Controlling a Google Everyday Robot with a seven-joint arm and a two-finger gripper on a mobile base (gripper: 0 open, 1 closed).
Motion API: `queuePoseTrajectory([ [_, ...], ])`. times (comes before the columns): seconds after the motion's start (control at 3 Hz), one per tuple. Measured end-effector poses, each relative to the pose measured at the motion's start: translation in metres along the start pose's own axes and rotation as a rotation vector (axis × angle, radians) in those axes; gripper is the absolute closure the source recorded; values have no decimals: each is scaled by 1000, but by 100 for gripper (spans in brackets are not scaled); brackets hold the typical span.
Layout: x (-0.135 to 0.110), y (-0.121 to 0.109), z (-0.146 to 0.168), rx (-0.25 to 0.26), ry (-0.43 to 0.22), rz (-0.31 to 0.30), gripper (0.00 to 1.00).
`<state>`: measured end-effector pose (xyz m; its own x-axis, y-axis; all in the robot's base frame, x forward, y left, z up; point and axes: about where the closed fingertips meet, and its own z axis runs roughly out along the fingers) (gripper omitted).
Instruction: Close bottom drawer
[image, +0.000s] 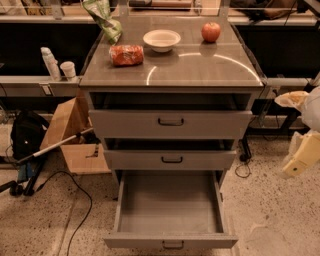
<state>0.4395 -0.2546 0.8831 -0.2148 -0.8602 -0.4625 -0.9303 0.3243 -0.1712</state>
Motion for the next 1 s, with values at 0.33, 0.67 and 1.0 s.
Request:
queuePoseTrajectory([
  [0.33, 22, -4, 28, -22, -39, 12, 0],
  [0.67, 42, -11, 59, -31, -51, 16, 0],
  [1.0, 85, -19, 118, -43, -49, 58, 0],
])
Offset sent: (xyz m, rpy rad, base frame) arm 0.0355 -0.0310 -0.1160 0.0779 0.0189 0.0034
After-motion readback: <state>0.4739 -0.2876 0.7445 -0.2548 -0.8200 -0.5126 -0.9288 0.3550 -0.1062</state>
